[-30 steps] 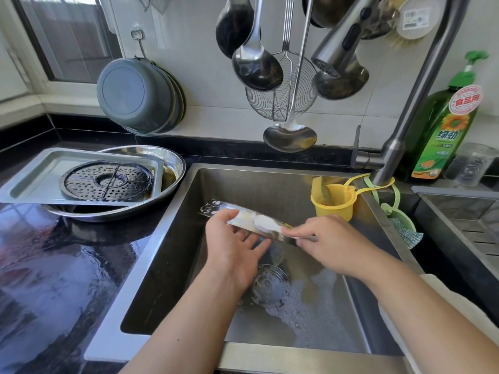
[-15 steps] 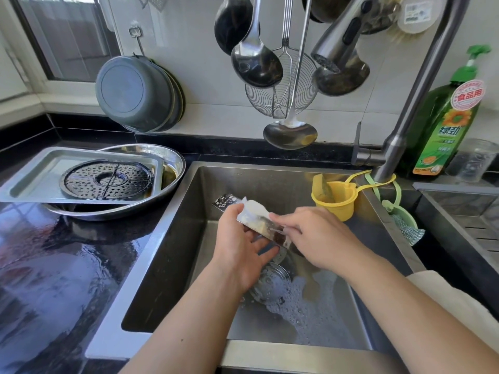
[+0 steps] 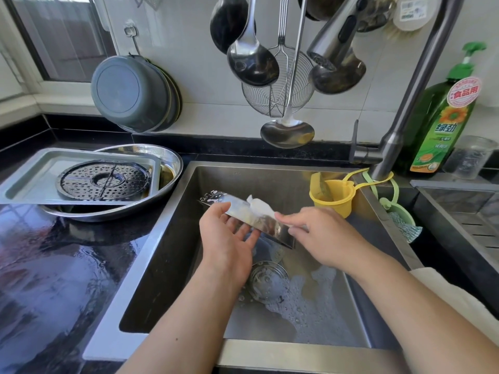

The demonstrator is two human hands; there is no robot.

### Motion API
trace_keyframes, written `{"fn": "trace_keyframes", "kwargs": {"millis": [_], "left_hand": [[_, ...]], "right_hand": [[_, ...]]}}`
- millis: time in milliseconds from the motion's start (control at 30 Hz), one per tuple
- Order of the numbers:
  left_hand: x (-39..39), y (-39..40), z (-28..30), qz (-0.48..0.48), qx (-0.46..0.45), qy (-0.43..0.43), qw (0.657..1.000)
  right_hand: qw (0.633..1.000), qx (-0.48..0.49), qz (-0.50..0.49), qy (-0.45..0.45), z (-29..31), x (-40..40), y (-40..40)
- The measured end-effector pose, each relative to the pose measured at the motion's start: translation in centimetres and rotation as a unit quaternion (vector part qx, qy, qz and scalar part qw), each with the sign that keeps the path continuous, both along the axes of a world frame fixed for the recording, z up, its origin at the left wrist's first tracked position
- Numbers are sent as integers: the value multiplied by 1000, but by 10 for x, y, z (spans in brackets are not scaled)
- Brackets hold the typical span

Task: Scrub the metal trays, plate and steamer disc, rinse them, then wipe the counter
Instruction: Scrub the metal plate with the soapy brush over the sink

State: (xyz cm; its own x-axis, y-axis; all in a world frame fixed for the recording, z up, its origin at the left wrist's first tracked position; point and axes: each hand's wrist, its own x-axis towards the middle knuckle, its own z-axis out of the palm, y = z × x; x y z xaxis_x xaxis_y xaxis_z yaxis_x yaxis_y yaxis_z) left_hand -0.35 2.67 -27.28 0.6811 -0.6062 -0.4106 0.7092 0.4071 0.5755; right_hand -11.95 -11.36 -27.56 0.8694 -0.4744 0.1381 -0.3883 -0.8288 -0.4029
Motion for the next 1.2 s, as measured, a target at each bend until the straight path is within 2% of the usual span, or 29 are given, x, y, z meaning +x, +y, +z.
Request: {"fn": "trace_keyframes", "kwargs": {"millis": [133,267,400,533,733,900,1067,1200], "left_hand": [[0,0,-2,6,-1,8,1000],[1,2,0,18,-8,16,1000],[1,2,3,47,-18,38,998],[1,2,4,66,-25,33,997],[3,4,3,83,-38,34,995],[4,5,1,55,-51,40,996],[2,6,2,52,-48,36,997],[1,2,4,56,-50,56,996]], "right_hand": [[999,29,43,15,0,-1,6],[1000,24,-1,-1,-1,0,-1],[998,55,32,28,0,-2,4],[998,55,-36,10,1,-4,-7],[996,64,-62,-1,-2,-4,-9],[995,88,40,31,0,-1,8],[998,67,-18,2,-4,-2,-7],[995,75,61,16,-5,0,8]]}}
